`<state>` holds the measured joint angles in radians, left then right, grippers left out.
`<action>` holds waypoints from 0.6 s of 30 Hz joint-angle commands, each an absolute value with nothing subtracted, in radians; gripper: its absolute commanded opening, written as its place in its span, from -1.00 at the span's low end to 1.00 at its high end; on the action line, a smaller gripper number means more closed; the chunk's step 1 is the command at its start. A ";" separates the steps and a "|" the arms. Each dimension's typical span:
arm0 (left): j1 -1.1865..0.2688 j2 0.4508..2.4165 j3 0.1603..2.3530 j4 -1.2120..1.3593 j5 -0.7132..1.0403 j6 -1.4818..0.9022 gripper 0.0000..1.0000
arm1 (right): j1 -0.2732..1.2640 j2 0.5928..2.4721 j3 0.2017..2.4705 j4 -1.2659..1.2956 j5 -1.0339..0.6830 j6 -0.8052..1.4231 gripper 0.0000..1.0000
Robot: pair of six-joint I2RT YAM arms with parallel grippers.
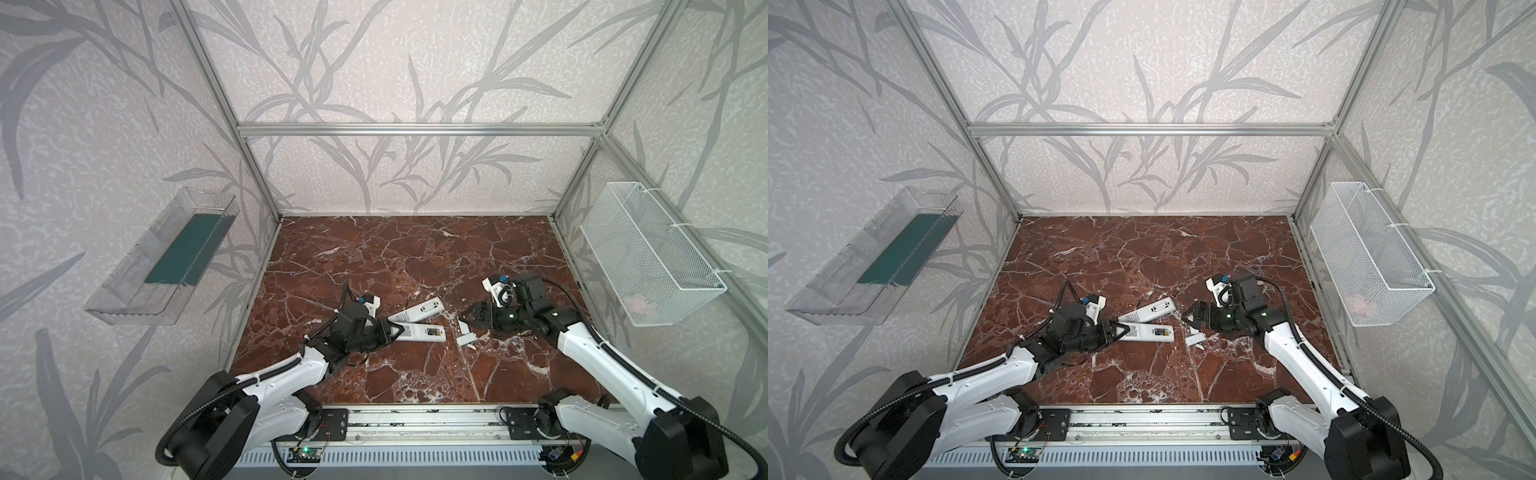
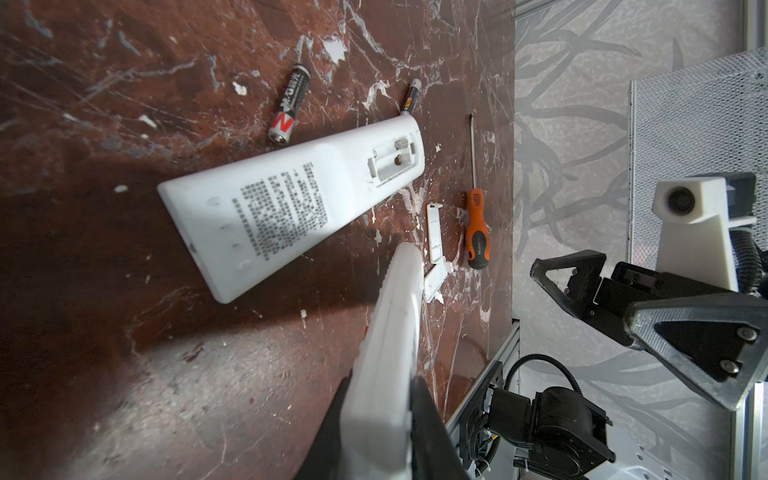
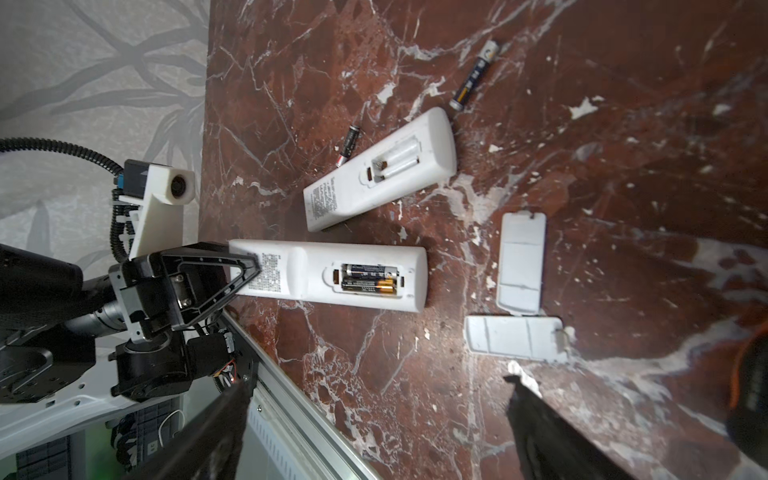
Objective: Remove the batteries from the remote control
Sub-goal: 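Move the right gripper down onto the orange-handled screwdriver and close on it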
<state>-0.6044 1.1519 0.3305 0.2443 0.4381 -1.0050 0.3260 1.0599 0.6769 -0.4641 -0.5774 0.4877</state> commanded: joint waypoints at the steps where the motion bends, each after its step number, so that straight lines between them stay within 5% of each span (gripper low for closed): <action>1: -0.600 1.203 0.264 0.023 0.355 -0.968 -0.43 | 0.307 1.053 0.680 -0.564 -0.506 0.437 0.92; 9: -0.595 1.170 0.251 -0.011 0.303 -0.971 0.07 | 0.295 1.068 0.735 -0.771 -0.184 0.391 0.99; 18: -0.548 1.052 0.257 -0.115 0.282 -0.927 0.32 | 0.290 1.181 0.729 -0.734 -0.138 0.392 0.95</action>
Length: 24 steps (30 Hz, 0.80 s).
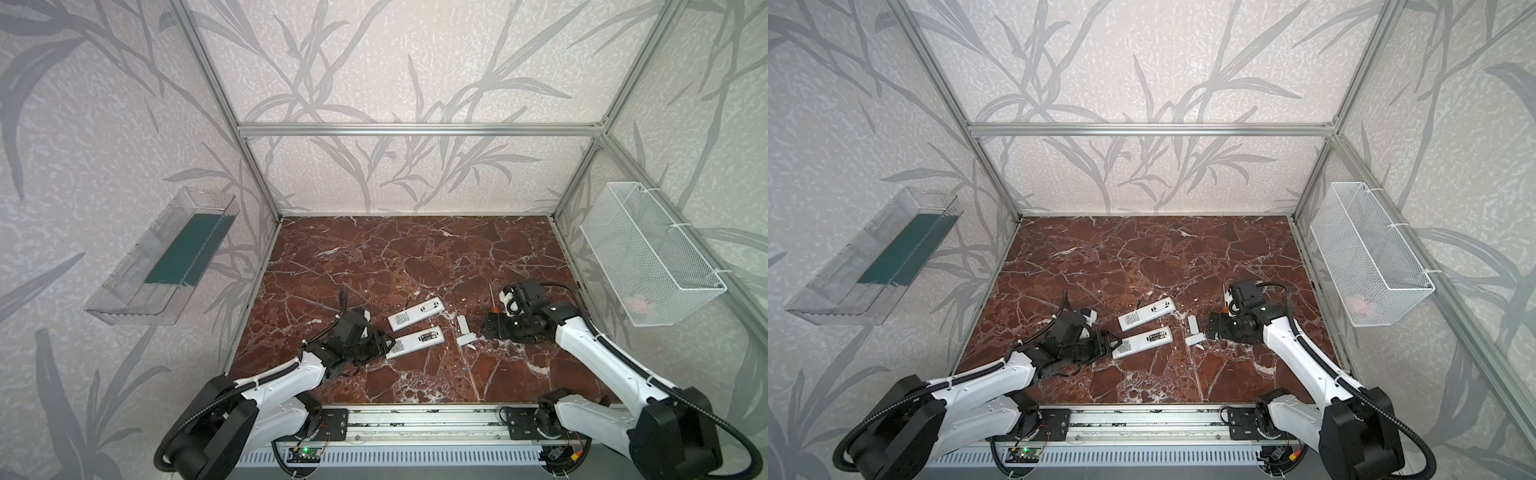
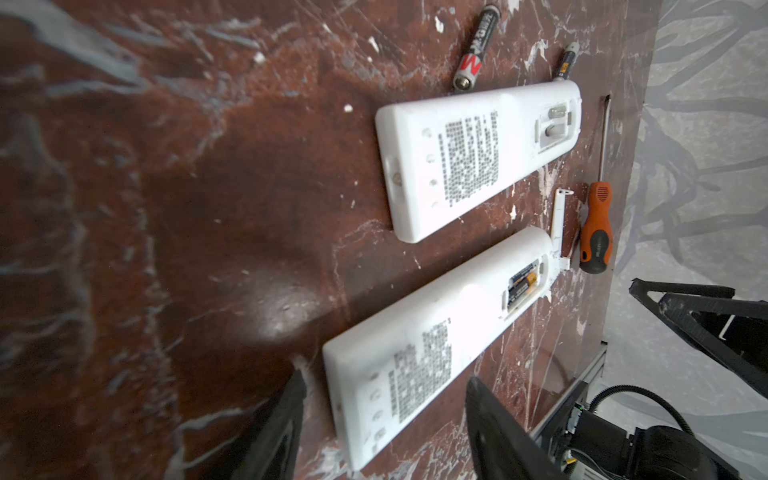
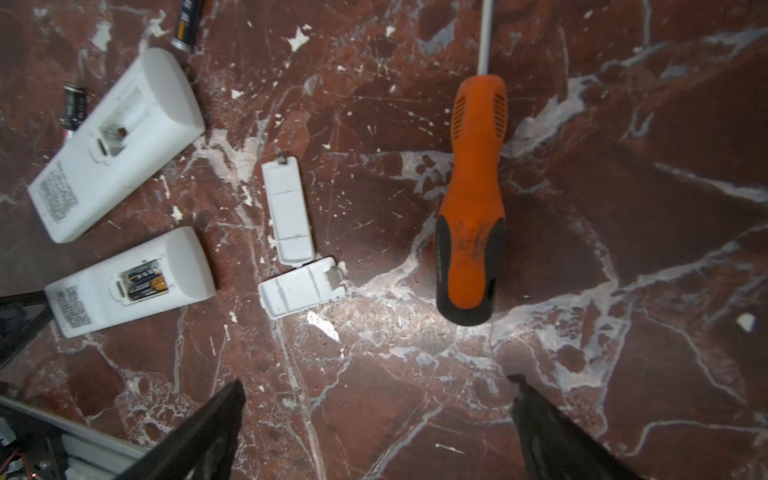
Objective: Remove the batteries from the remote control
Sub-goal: 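Move the right gripper down onto the orange-handled screwdriver and close on it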
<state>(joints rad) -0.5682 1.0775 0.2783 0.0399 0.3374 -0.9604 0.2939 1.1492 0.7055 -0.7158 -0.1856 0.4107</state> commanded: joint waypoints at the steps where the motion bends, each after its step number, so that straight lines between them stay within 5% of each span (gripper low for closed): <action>1: -0.537 1.030 0.261 -0.136 0.283 -0.916 0.34 | 0.289 1.199 0.735 -0.736 -0.134 0.388 0.92; 24: -0.478 0.836 0.348 -0.244 0.344 -0.837 0.52 | 0.288 1.478 0.816 -0.658 -0.023 0.330 0.12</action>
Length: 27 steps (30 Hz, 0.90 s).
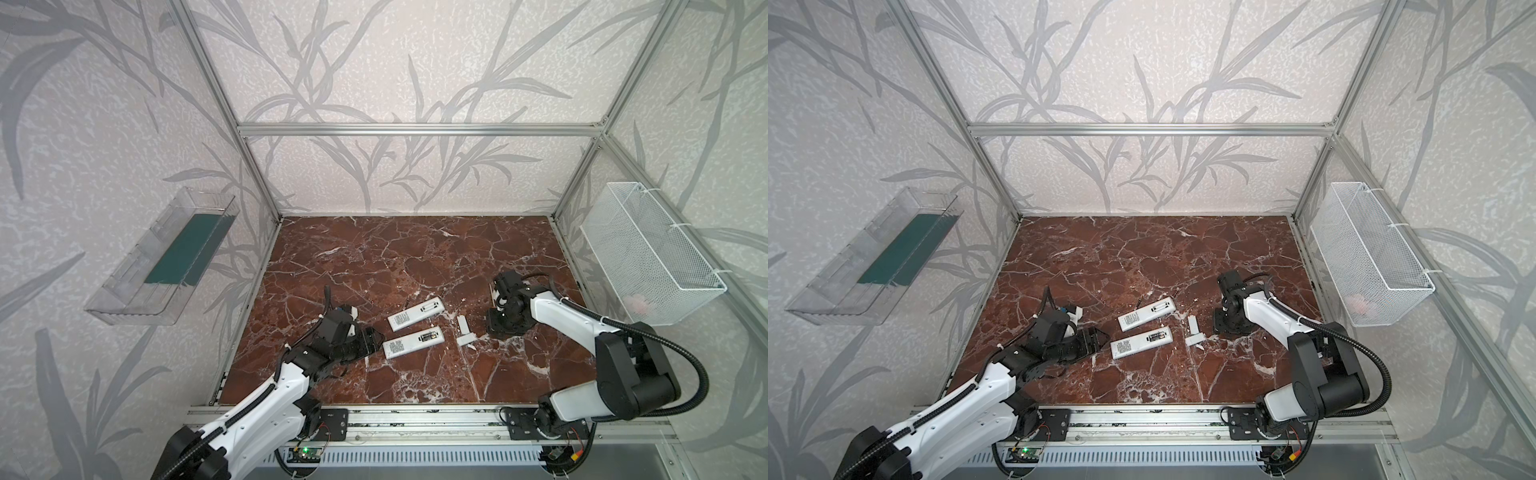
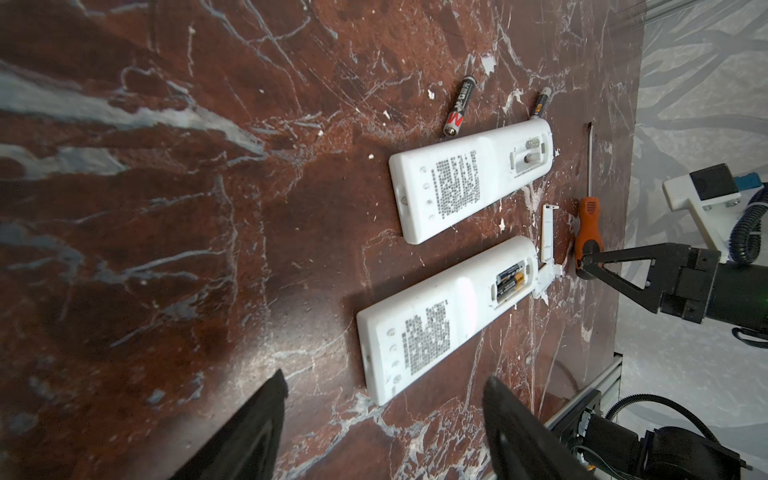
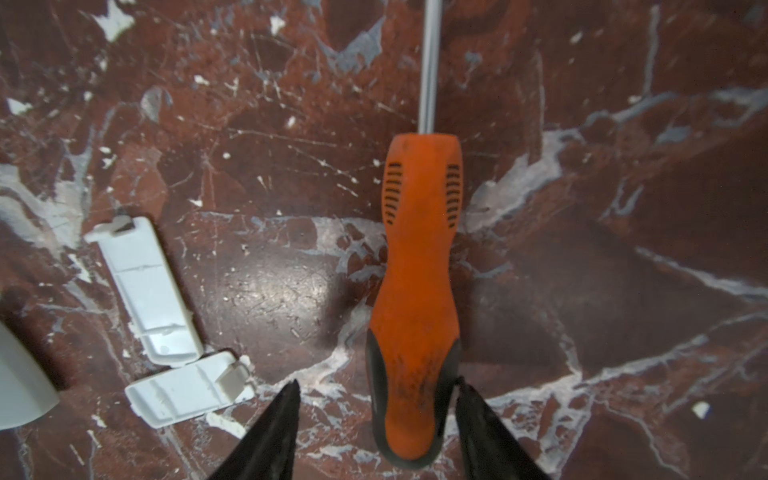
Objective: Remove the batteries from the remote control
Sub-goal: 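Move the right gripper down onto the orange-handled screwdriver and close on it, then lift the screwdriver with the right gripper while the left gripper rises away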
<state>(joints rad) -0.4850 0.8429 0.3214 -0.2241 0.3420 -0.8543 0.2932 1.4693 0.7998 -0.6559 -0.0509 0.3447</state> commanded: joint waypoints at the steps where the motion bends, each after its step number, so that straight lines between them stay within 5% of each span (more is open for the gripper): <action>1: -0.477 0.839 0.350 -0.241 0.344 -0.837 0.52 | 0.288 1.482 0.816 -0.656 -0.022 0.328 0.08; 9: -0.476 0.854 0.344 -0.216 0.367 -0.853 0.52 | 0.287 1.527 0.828 -0.654 -0.029 0.325 -0.10; 16: -0.475 0.852 0.341 -0.211 0.394 -0.856 0.53 | 0.287 1.551 0.835 -0.658 -0.042 0.321 -0.53; 20: -0.476 0.853 0.352 -0.215 0.406 -0.847 0.53 | 0.287 1.533 0.834 -0.669 -0.034 0.315 -0.62; 27: -0.472 0.892 0.432 -0.250 0.450 -0.807 0.56 | 0.354 1.328 0.849 -0.690 -0.134 0.240 -0.70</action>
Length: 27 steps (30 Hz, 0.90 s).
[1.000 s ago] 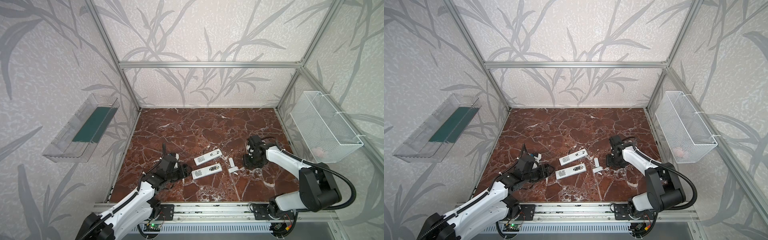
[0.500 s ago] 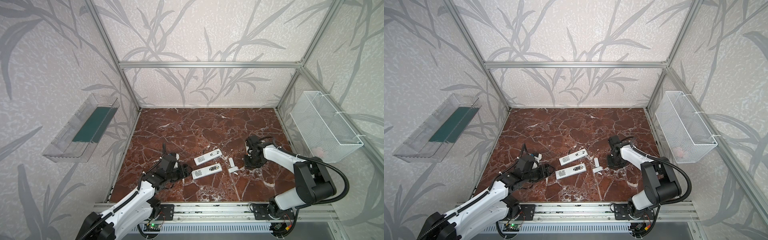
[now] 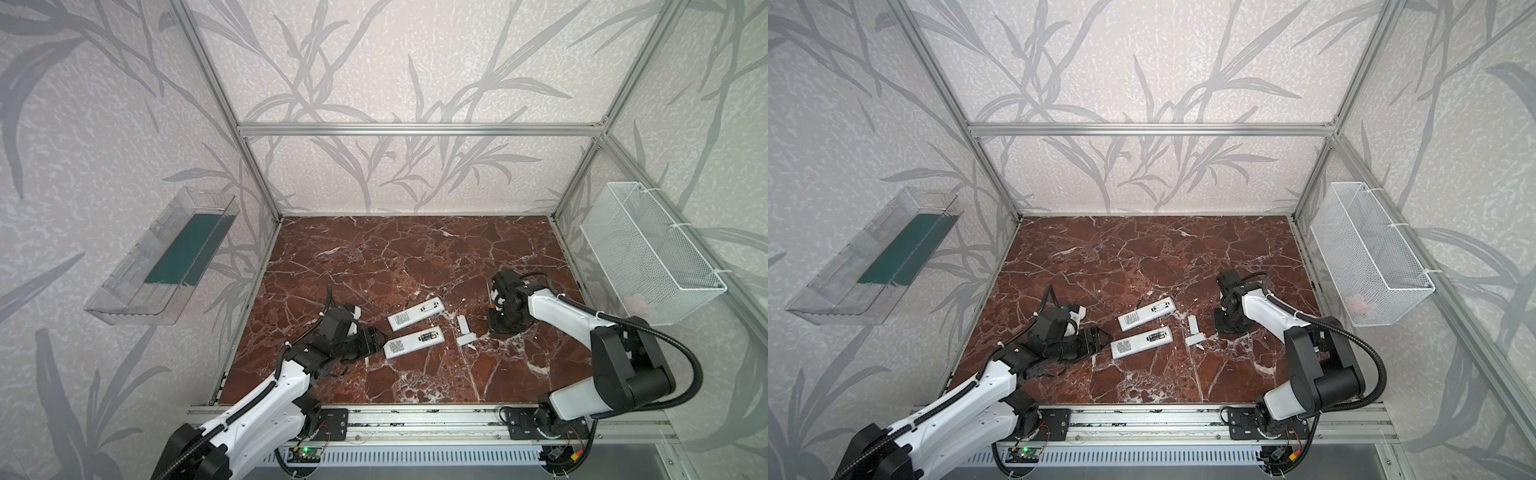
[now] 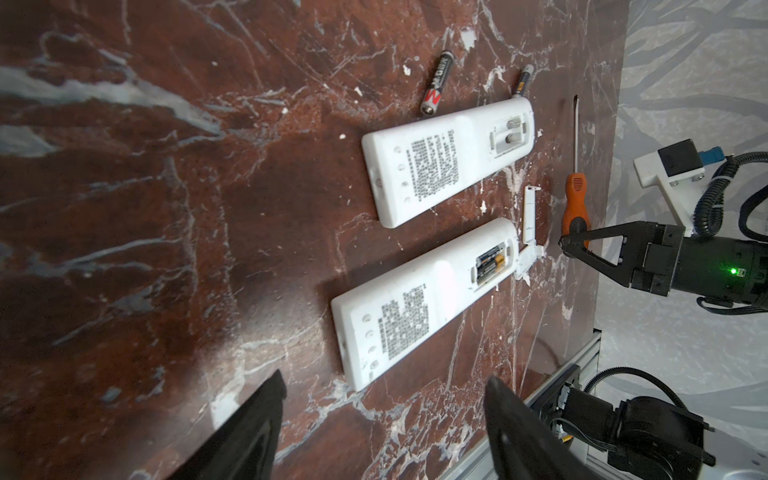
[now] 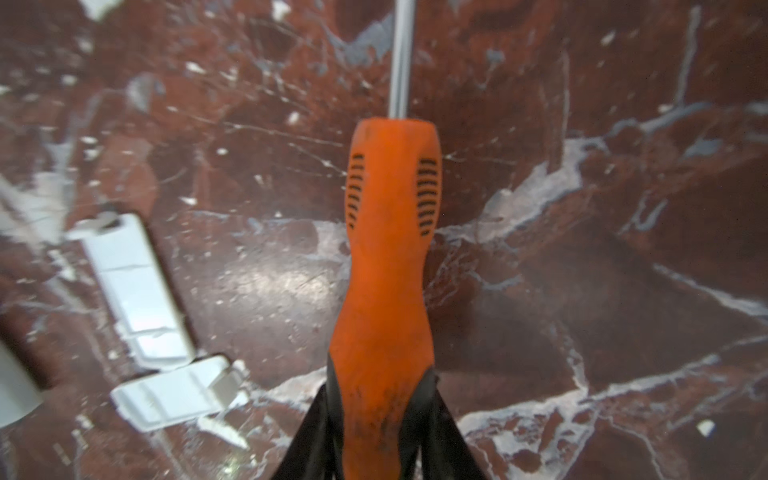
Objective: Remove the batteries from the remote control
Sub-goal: 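Lift the screwdriver with the right gripper while the left gripper rises away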
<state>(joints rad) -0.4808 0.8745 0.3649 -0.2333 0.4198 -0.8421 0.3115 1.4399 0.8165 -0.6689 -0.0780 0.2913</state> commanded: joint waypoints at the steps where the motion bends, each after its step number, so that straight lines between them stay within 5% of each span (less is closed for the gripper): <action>1: -0.471 0.909 0.459 -0.257 0.469 -0.797 0.58 | 0.388 1.288 0.858 -0.694 -0.139 0.217 -0.71; 8: -0.449 1.001 0.678 -0.232 0.653 -0.765 0.99 | 0.591 1.150 0.946 -0.713 -0.259 0.137 -0.75; 20: -0.439 1.006 0.799 -0.096 0.753 -0.876 0.99 | 0.806 1.104 0.999 -0.655 -0.350 0.088 -0.81; 23: -0.436 1.017 0.802 -0.088 0.748 -0.911 0.98 | 0.849 1.089 1.005 -0.658 -0.246 0.074 -0.84; 27: -0.426 1.020 0.783 -0.011 0.747 -0.999 0.92 | 0.973 1.083 1.021 -0.701 0.125 0.004 -0.86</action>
<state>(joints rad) -0.4404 1.0218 0.7799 -0.0940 0.7334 -0.9199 0.9119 1.1088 0.9791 -0.6868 -0.1238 0.0643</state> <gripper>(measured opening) 0.965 0.301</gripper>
